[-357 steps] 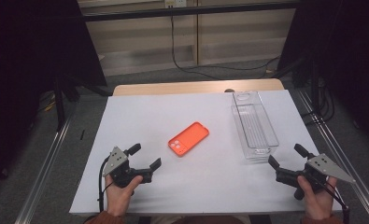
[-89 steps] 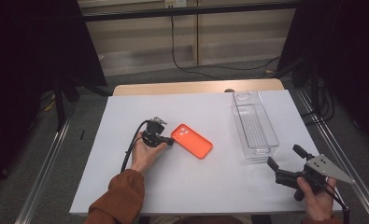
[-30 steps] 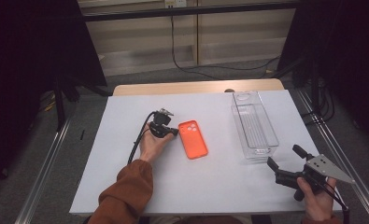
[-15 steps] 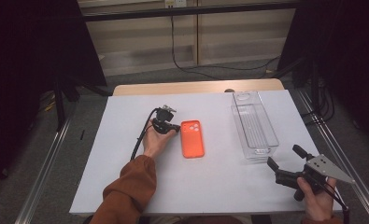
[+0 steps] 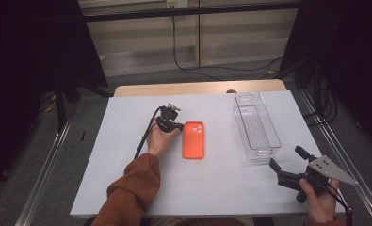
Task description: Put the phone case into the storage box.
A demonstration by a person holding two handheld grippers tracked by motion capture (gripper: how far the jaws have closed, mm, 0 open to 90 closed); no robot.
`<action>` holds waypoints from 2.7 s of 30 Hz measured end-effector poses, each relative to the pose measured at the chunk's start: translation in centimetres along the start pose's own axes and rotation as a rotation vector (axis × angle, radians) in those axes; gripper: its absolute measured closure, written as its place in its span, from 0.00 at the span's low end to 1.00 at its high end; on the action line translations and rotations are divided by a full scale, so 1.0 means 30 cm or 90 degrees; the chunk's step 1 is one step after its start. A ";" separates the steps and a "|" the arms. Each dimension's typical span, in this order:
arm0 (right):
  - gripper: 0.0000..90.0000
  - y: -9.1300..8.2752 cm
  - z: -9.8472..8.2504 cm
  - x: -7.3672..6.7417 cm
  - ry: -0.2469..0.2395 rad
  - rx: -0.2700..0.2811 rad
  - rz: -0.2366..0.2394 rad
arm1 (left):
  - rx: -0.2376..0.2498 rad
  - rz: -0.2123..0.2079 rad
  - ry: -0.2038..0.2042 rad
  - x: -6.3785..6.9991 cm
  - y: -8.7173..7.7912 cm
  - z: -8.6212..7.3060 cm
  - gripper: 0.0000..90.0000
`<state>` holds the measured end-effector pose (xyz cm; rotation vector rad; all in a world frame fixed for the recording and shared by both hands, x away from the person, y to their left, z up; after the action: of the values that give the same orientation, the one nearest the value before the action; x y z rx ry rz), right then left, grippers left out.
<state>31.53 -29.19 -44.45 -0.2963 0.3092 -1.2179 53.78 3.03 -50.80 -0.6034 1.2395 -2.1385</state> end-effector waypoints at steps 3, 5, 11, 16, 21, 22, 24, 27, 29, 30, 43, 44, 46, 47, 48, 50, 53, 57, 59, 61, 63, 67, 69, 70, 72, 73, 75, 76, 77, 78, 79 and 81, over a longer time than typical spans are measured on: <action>0.00 0.001 0.000 0.000 0.000 0.000 0.000 | 0.001 -0.011 -0.001 0.001 0.008 0.007 1.00; 0.00 -0.001 0.000 0.000 -0.001 0.000 0.000 | 0.008 -0.010 -0.002 0.002 0.013 0.015 1.00; 0.00 0.000 0.000 0.000 0.000 0.000 0.000 | 0.005 -0.016 0.003 0.004 0.017 0.024 1.00; 0.00 -0.002 0.000 0.000 -0.001 -0.001 0.000 | 0.013 -0.017 0.003 0.012 0.027 0.034 1.00; 0.00 0.000 0.000 -0.001 0.000 0.000 0.001 | 0.014 -0.021 0.001 0.014 0.031 0.042 1.00; 0.00 -0.001 0.000 -0.001 -0.001 0.000 0.001 | 0.014 -0.023 0.001 0.014 0.032 0.042 1.00; 0.00 -0.001 0.000 0.000 -0.001 0.000 0.001 | 0.015 -0.023 0.001 0.014 0.033 0.042 1.00; 0.00 0.000 0.000 0.000 0.000 0.000 0.001 | 0.018 -0.026 0.002 0.013 0.034 0.044 1.00; 0.00 0.000 0.000 0.000 0.000 0.000 0.000 | 0.018 -0.028 0.002 0.012 0.035 0.045 1.00; 0.00 -0.001 0.001 0.000 0.000 0.000 0.001 | 0.016 -0.025 0.001 0.012 0.035 0.045 1.00; 0.00 -0.003 0.001 -0.001 0.000 0.000 0.003 | 0.049 -0.028 0.013 0.031 0.026 0.068 1.00; 0.00 -0.003 0.000 0.000 0.000 0.000 0.003 | 0.055 -0.026 0.011 0.030 0.012 0.071 1.00; 0.00 -0.003 0.001 0.000 -0.001 0.001 0.002 | 0.055 -0.030 0.010 0.030 0.004 0.069 1.00; 0.00 -0.003 0.001 0.000 -0.001 0.001 0.002 | 0.057 -0.030 0.010 0.028 -0.002 0.067 1.00; 0.00 -0.004 0.001 -0.001 -0.001 0.001 0.003 | 0.058 -0.030 0.007 0.027 -0.007 0.065 1.00; 0.00 -0.004 0.001 -0.001 -0.001 0.001 0.003 | 0.065 -0.031 0.004 0.023 -0.020 0.059 1.00; 0.00 -0.004 0.001 -0.001 0.000 0.002 0.002 | 0.075 -0.038 -0.004 0.018 -0.043 0.047 0.97; 0.00 -0.004 0.001 0.000 -0.001 0.001 0.001 | 0.094 -0.045 -0.009 0.016 -0.079 0.031 0.96; 0.00 -0.003 0.001 0.001 0.000 0.002 0.000 | 0.102 -0.040 -0.013 0.008 -0.096 0.023 0.91; 0.00 -0.003 0.001 0.000 0.001 0.001 0.001 | 0.103 -0.042 -0.012 0.008 -0.100 0.021 0.91; 0.00 -0.003 0.001 0.000 0.000 0.001 0.000 | 0.109 -0.041 -0.008 0.010 -0.111 0.019 0.89; 0.00 -0.003 0.001 0.001 0.000 0.001 0.000 | 0.119 -0.041 -0.003 0.011 -0.144 0.015 0.82; 0.00 -0.003 0.001 0.001 0.000 0.001 0.000 | 0.126 -0.040 -0.006 0.010 -0.158 0.012 0.78; 0.00 -0.004 0.001 0.002 -0.001 0.002 0.000 | 0.129 -0.036 -0.009 0.007 -0.164 0.010 0.76; 0.00 -0.004 0.001 0.001 -0.001 0.002 0.000 | 0.132 -0.031 -0.009 0.003 -0.175 0.002 0.73; 0.00 -0.004 0.001 0.001 0.000 0.002 0.000 | 0.132 -0.026 -0.007 0.000 -0.182 -0.003 0.70; 0.00 -0.004 0.002 0.000 0.002 0.002 -0.001 | 0.139 -0.025 -0.009 0.000 -0.192 -0.012 0.69; 0.00 -0.004 0.001 -0.001 0.002 0.002 -0.001 | 0.136 -0.020 -0.006 -0.002 -0.197 -0.020 0.66; 0.00 -0.003 0.002 0.000 0.002 0.003 -0.001 | 0.147 -0.015 -0.013 -0.003 -0.203 -0.030 0.60; 0.00 -0.003 0.002 0.000 0.002 0.003 -0.001 | 0.147 -0.015 -0.013 -0.003 -0.203 -0.030 0.56; 0.00 -0.003 0.001 0.000 -0.001 0.001 0.000 | 0.141 -0.003 -0.016 -0.010 -0.203 -0.039 0.56; 0.00 -0.003 0.001 0.001 0.001 0.000 -0.001 | 0.139 -0.003 -0.033 -0.016 -0.197 -0.050 0.43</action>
<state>31.47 -29.25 -44.40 -0.2952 0.3104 -1.2195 51.61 6.60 -46.34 -0.5640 0.9620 -2.2103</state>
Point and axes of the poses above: each handheld gripper's, and its own axes: y roughly forward along the jaws, z roughly out of its top, x roughly to its right, the point moved 8 cm from there along y, roughly forward along the jaws, and after that the axes turned 12 degrees about -x, right-handed, at the moved point
